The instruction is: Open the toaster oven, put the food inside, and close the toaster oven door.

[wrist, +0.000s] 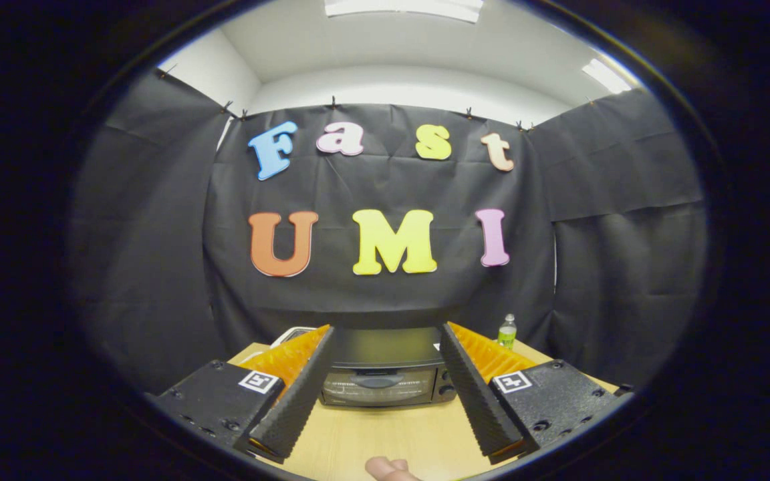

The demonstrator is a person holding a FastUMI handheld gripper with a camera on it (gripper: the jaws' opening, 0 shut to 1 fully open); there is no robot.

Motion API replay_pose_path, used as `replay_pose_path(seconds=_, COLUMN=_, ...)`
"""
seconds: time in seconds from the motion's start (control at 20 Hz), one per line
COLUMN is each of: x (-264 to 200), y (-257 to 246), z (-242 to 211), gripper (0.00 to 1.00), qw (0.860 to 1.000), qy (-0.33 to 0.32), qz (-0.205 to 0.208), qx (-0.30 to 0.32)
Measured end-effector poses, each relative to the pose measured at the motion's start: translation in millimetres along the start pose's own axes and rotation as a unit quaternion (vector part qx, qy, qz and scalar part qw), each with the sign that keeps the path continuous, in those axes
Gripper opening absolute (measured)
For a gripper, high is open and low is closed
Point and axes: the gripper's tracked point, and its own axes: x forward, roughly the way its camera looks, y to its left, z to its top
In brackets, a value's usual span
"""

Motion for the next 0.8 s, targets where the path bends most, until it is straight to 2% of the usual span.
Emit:
replay_pose_path(seconds=0.35, x=-13.5, y=2.9, z=15.9, gripper=1.0, qw=1.0, qy=-0.011, qz=0.003, qx=-0.017)
replay_pose_path(seconds=0.8, x=-17.2, y=-4.9, z=21.0, gripper=1.0, qw=1.0, qy=-0.013, qz=0.019, qx=-0.006)
